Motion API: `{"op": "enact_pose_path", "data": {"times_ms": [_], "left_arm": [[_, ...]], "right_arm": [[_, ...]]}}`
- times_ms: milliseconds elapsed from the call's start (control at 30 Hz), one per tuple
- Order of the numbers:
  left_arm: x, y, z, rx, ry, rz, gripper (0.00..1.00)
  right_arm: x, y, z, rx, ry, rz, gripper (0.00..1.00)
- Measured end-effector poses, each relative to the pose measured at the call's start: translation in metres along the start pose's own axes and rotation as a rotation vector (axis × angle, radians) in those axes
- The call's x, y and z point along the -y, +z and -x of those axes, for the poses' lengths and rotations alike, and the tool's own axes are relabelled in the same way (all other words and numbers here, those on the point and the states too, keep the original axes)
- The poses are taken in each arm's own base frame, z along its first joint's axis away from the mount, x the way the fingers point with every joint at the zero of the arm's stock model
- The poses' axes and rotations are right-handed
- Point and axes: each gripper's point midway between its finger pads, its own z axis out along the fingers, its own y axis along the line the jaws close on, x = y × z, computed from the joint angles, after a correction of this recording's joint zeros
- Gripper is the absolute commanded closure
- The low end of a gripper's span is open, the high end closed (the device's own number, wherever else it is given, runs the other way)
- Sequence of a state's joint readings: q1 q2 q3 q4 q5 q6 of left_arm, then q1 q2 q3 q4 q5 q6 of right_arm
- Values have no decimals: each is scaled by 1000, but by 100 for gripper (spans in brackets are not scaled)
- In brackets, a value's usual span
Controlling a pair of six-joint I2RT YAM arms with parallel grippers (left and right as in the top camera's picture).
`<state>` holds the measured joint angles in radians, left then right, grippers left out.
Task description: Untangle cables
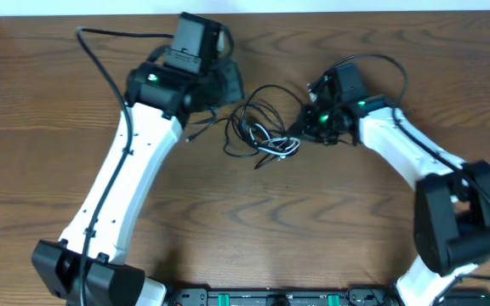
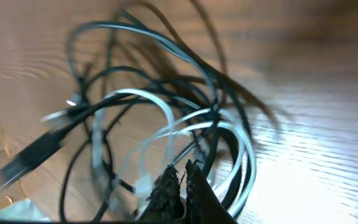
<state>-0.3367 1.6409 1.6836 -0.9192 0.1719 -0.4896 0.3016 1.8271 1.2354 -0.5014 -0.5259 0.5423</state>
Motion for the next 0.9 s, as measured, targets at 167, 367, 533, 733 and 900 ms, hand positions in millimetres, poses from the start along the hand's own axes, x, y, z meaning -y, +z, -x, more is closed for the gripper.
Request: {"op": "enact_pose_path", "data": {"times_ms": [167,367,533,733,900], "left_arm": [[-19,2,-2,-18,-5,52,92],[-7,6,-18,-78,88,-7,92],[-3,7,-22,-94,137,-30,92],[22,5,-26,-111,283,-180,85],[49,-4,-37,-146,380,-352,71]], "right_arm": [[-27,-47,14,116,-64,45,99],[-62,-96,17,189,-125,81,98],[-84,-135,23,210,-155,41,99],[-102,-174,30,276,-196,-39,98],[-96,-176,24,263,-181,-87,98]]}}
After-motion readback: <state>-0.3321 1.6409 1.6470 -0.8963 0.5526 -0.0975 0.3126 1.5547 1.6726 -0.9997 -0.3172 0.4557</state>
